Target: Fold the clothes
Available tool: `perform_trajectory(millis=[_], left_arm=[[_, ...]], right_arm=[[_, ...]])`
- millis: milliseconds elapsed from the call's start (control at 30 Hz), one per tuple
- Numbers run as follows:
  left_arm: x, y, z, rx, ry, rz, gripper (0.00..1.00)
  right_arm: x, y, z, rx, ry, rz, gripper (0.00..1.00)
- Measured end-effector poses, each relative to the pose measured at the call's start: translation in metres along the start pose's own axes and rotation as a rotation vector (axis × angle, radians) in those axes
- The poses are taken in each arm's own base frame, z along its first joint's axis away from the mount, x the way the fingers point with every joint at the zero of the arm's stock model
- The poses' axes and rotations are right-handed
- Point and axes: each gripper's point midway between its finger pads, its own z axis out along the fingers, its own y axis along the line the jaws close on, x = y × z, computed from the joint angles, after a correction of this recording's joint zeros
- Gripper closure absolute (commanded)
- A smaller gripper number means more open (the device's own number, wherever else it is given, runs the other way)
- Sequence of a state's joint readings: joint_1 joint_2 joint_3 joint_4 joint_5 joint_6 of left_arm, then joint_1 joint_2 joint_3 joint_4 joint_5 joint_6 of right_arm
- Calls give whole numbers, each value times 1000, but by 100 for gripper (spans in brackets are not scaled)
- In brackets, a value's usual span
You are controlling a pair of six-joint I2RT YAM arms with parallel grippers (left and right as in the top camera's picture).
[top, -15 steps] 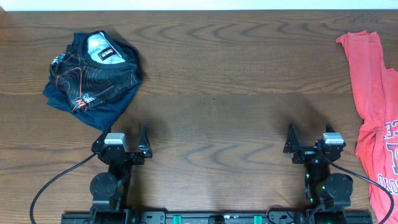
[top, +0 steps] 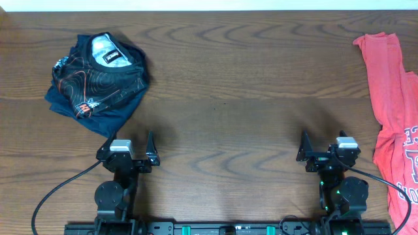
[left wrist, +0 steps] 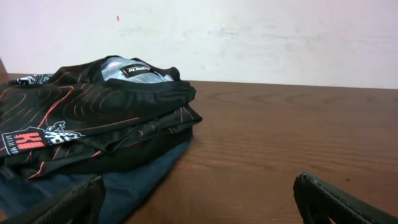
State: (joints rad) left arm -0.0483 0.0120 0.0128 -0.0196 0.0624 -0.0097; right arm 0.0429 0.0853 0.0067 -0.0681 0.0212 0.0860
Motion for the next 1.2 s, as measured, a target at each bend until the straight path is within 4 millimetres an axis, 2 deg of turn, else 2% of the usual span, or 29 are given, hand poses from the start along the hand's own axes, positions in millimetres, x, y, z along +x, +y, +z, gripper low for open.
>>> perform_trajectory(millis=[1200], left_arm=[[0,0,0,0,0,6,2]], right_arm=[[0,-3,0,16,-2,-50,1]])
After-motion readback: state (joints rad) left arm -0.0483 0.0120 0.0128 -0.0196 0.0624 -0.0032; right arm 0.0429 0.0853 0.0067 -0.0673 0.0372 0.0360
